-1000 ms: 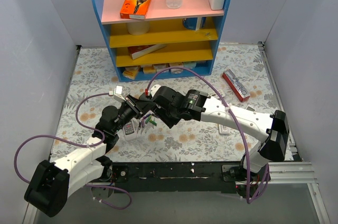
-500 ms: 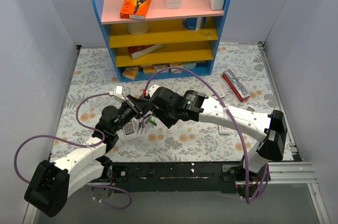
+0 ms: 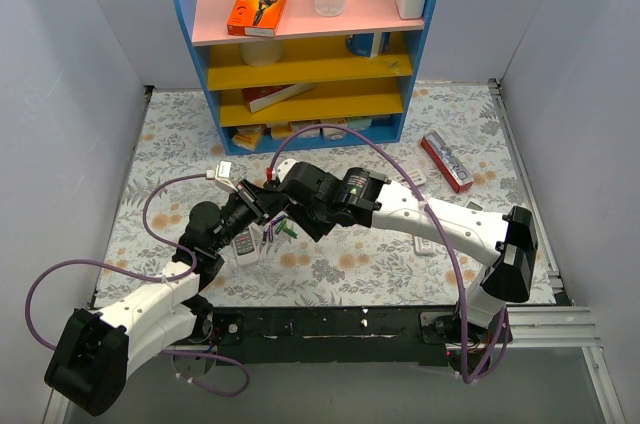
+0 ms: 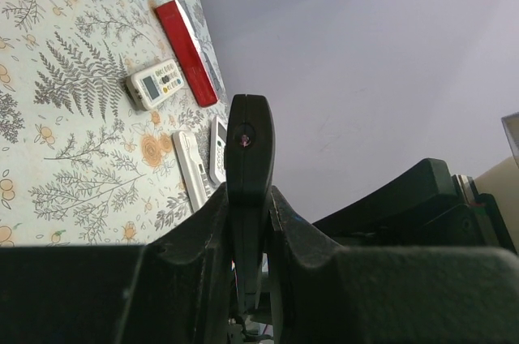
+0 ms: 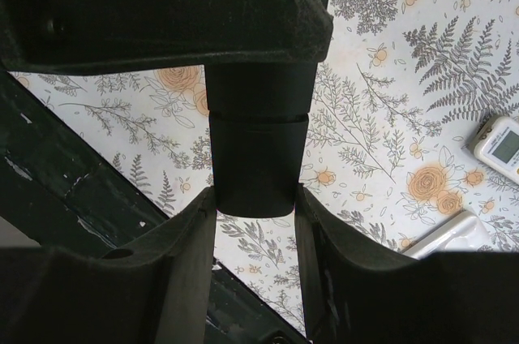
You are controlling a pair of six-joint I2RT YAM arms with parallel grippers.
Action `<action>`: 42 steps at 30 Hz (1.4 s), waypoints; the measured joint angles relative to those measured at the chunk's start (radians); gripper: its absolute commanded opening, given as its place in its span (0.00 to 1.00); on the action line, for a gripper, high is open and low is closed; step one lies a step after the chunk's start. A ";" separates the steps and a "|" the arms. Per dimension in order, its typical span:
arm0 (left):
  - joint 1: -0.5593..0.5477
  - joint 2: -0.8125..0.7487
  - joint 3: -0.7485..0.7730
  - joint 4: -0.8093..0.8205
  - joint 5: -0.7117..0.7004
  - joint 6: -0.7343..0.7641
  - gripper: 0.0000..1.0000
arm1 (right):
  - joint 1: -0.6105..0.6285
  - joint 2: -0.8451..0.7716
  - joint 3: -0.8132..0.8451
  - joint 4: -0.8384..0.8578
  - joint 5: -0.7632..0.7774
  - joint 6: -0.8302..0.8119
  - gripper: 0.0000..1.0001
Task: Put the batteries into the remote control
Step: Load the battery cover into the remote control, then place the remote control at the center of the board.
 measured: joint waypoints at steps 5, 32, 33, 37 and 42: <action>0.000 0.000 0.000 0.008 0.013 0.013 0.00 | 0.000 0.011 0.004 -0.004 -0.003 0.000 0.27; -0.057 -0.005 0.001 0.045 -0.070 0.049 0.00 | -0.006 0.045 0.066 -0.040 0.026 -0.055 0.20; -0.064 -0.003 0.001 0.048 -0.079 0.053 0.00 | -0.006 0.045 0.066 -0.040 0.028 -0.060 0.21; -0.082 0.004 0.007 0.052 -0.111 0.063 0.00 | -0.011 0.045 0.066 -0.040 0.036 -0.079 0.36; -0.099 -0.011 0.021 -0.010 -0.134 0.074 0.00 | -0.023 0.020 0.005 0.046 0.024 -0.076 0.70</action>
